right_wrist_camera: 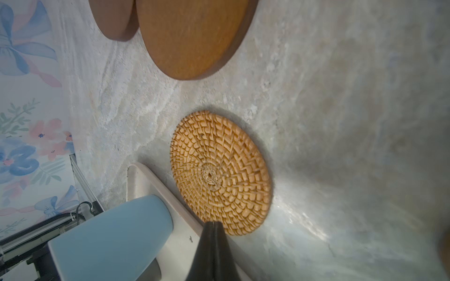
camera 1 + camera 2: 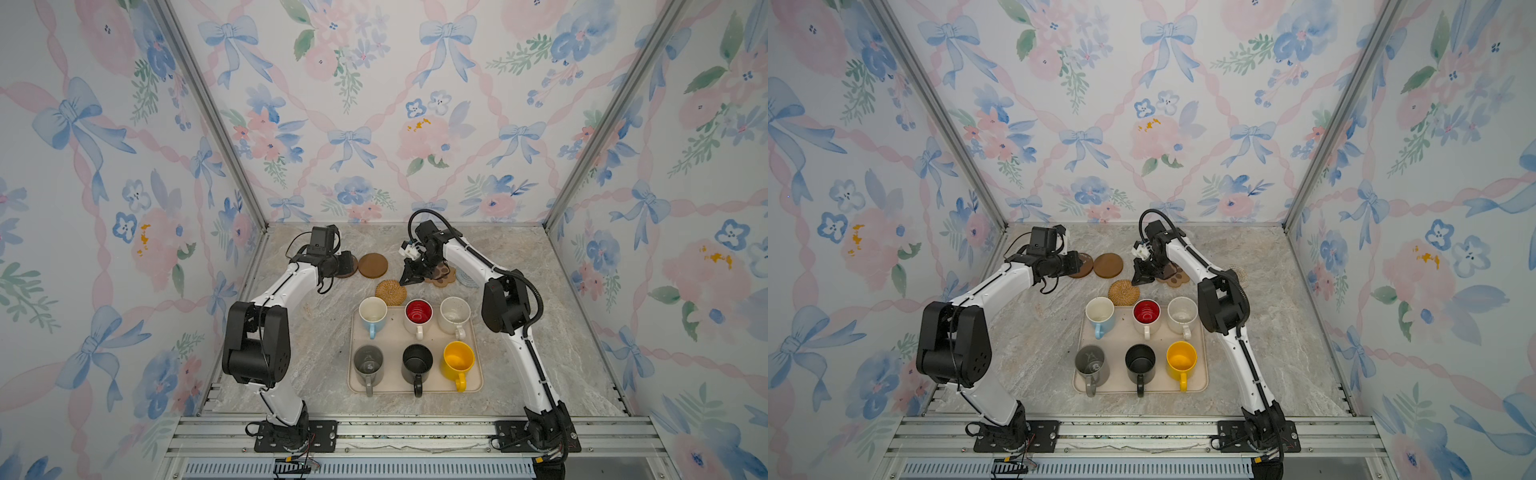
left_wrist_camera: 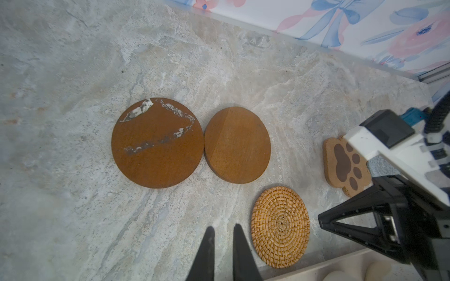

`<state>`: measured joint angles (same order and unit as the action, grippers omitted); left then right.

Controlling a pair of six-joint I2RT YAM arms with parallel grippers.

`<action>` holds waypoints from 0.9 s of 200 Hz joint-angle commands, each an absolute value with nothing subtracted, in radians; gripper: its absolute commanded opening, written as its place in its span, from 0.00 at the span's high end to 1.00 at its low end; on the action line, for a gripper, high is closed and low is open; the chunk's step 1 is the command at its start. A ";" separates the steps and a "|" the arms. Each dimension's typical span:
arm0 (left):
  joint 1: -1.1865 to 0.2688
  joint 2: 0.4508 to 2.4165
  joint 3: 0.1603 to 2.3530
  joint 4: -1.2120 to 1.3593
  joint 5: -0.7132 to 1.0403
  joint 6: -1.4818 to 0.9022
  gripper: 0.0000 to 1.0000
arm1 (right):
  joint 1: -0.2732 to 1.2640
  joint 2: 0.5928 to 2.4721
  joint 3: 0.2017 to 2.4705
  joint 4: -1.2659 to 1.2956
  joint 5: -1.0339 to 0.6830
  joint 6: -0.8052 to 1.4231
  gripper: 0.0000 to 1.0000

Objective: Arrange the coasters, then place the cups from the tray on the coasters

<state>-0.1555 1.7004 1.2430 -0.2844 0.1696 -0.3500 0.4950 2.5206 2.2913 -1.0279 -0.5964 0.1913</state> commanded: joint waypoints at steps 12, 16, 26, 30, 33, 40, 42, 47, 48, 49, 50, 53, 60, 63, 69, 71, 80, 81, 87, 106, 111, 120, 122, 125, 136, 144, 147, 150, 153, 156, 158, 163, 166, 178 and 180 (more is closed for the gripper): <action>-0.146 1.654 1.204 -0.274 0.165 -0.321 0.86 | 0.516 2.500 2.304 -1.111 -0.560 0.126 1.00; -0.145 1.652 1.199 -0.273 0.165 -0.321 0.86 | 0.517 2.503 2.309 -1.119 -0.556 0.124 1.00; -0.146 1.645 1.188 -0.273 0.163 -0.321 0.87 | 0.521 2.509 2.318 -1.132 -0.547 0.117 1.00; -0.146 1.641 1.184 -0.273 0.161 -0.321 0.87 | 0.523 2.510 2.318 -1.134 -0.544 0.115 1.00; -0.146 1.639 1.180 -0.273 0.160 -0.322 0.87 | 0.524 2.509 2.317 -1.134 -0.542 0.114 1.00; -0.146 1.633 1.171 -0.270 0.155 -0.322 0.87 | 0.528 2.509 2.316 -1.135 -0.538 0.111 1.00; -0.146 1.631 1.167 -0.270 0.153 -0.322 0.87 | 0.530 2.509 2.316 -1.134 -0.537 0.111 1.00; -0.145 1.627 1.162 -0.267 0.152 -0.324 0.87 | 0.531 2.510 2.316 -1.135 -0.533 0.109 1.00; -0.146 1.626 1.161 -0.267 0.153 -0.324 0.87 | 0.531 2.510 2.316 -1.135 -0.533 0.109 1.00; -0.146 1.625 1.160 -0.267 0.153 -0.324 0.87 | 0.532 2.510 2.316 -1.135 -0.533 0.110 1.00; -0.146 1.624 1.159 -0.266 0.152 -0.325 0.87 | 0.532 2.510 2.316 -1.134 -0.532 0.109 1.00; -0.146 1.622 1.156 -0.263 0.152 -0.325 0.87 | 0.533 2.511 2.316 -1.135 -0.531 0.110 1.00; -0.145 1.616 1.148 -0.261 0.150 -0.327 0.87 | 0.534 2.514 2.316 -1.134 -0.528 0.111 1.00; -0.146 1.614 1.146 -0.260 0.151 -0.327 0.87 | 0.535 2.515 2.317 -1.135 -0.527 0.112 1.00; -0.145 1.610 1.143 -0.260 0.150 -0.326 0.86 | 0.535 2.518 2.319 -1.135 -0.526 0.113 1.00; -0.145 1.609 1.142 -0.259 0.150 -0.325 0.86 | 0.535 2.518 2.319 -1.135 -0.527 0.115 1.00; -0.145 1.598 1.134 -0.257 0.149 -0.325 0.87 | 0.538 2.523 2.321 -1.135 -0.528 0.115 1.00; -0.145 1.597 1.131 -0.257 0.149 -0.325 0.87 | 0.538 2.523 2.321 -1.134 -0.528 0.115 1.00; -0.146 1.588 1.124 -0.250 0.146 -0.324 0.87 | 0.540 2.524 2.320 -1.131 -0.528 0.117 1.00; -0.145 1.557 1.098 -0.235 0.144 -0.319 0.86 | 0.546 2.530 2.318 -1.114 -0.532 0.128 1.00; -0.146 1.550 1.093 -0.235 0.143 -0.318 0.86 | 0.547 2.534 2.322 -1.112 -0.533 0.130 1.00; -0.146 1.542 1.088 -0.235 0.142 -0.316 0.86 | 0.549 2.541 2.328 -1.108 -0.539 0.136 1.00; -0.146 1.541 1.088 -0.235 0.142 -0.316 0.86 | 0.550 2.543 2.329 -1.106 -0.540 0.138 1.00; -0.145 1.538 1.086 -0.236 0.143 -0.316 0.86 | 0.551 2.546 2.332 -1.106 -0.542 0.139 1.00; -0.146 1.533 1.082 -0.235 0.145 -0.316 0.85 | 0.552 2.557 2.346 -1.104 -0.549 0.147 1.00; -0.146 1.530 1.079 -0.235 0.147 -0.316 0.85 | 0.555 2.565 2.353 -1.104 -0.554 0.150 1.00; -0.145 1.531 1.079 -0.236 0.148 -0.317 0.85 | 0.555 2.566 2.358 -1.104 -0.555 0.152 1.00; -0.145 1.531 1.078 -0.235 0.149 -0.317 0.85 | 0.555 2.570 2.360 -1.103 -0.555 0.154 1.00; -0.146 1.531 1.077 -0.235 0.151 -0.319 0.85 | 0.556 2.572 2.363 -1.103 -0.557 0.155 1.00; -0.146 1.531 1.076 -0.236 0.151 -0.320 0.85 | 0.557 2.574 2.365 -1.103 -0.560 0.157 1.00; -0.145 1.531 1.076 -0.235 0.151 -0.322 0.85 | 0.557 2.576 2.366 -1.101 -0.562 0.158 1.00; -0.146 1.532 1.074 -0.235 0.153 -0.324 0.85 | 0.558 2.578 2.369 -1.099 -0.563 0.160 1.00; -0.146 1.532 1.072 -0.235 0.153 -0.326 0.85 | 0.558 2.581 2.370 -1.097 -0.563 0.163 1.00; -0.145 1.532 1.068 -0.235 0.154 -0.330 0.85 | 0.560 2.588 2.373 -1.093 -0.567 0.169 1.00; -0.146 1.532 1.067 -0.236 0.154 -0.331 0.85 | 0.559 2.589 2.376 -1.092 -0.567 0.170 1.00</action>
<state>-0.1505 1.5494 1.0885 -0.2466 0.1539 -0.3408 0.5503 2.5481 2.3402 -1.0908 -0.5457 0.1486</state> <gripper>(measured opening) 0.148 0.047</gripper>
